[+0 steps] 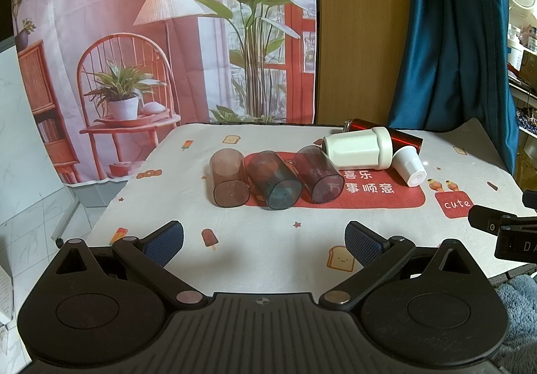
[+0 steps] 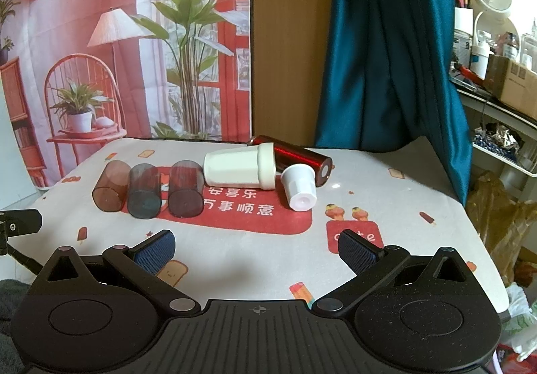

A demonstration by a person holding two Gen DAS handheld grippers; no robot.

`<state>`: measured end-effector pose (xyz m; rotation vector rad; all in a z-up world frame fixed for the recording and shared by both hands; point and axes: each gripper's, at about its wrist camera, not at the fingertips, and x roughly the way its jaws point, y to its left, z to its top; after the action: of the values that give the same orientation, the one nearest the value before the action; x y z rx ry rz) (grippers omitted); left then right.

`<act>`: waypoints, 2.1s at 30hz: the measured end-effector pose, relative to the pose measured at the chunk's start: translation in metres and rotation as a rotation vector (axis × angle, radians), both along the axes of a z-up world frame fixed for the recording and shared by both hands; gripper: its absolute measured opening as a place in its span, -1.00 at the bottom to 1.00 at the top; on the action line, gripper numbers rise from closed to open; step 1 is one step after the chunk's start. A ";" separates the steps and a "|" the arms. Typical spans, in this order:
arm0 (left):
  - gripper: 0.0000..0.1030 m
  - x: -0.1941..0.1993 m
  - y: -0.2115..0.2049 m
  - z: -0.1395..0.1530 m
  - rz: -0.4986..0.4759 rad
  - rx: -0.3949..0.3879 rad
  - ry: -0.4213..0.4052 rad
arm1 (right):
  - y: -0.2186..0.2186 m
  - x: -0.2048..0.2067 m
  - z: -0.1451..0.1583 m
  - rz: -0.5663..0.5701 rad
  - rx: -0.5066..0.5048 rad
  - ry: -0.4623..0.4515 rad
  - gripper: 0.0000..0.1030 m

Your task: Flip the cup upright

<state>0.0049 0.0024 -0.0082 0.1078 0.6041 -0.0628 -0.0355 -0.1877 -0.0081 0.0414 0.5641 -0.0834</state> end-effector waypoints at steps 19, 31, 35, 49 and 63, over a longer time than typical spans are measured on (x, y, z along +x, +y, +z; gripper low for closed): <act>1.00 0.008 0.006 -0.001 0.007 -0.022 0.024 | 0.001 0.003 0.001 -0.005 0.008 0.007 0.99; 1.00 0.090 0.034 -0.008 0.081 -0.049 0.056 | -0.019 0.059 -0.001 -0.022 0.054 0.013 0.99; 1.00 0.131 0.046 -0.020 0.084 -0.093 0.082 | -0.024 0.083 -0.006 -0.042 0.068 0.010 0.99; 0.76 0.259 0.079 -0.093 0.168 -0.199 0.247 | -0.035 0.113 -0.047 -0.031 0.136 0.126 0.99; 0.36 0.269 0.080 -0.109 0.091 -0.295 0.273 | -0.028 0.118 -0.058 -0.018 0.126 0.169 0.99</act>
<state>0.2738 0.0820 -0.1175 -0.2177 0.8642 -0.0785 0.0821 -0.2154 -0.0659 0.1628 0.7378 -0.0691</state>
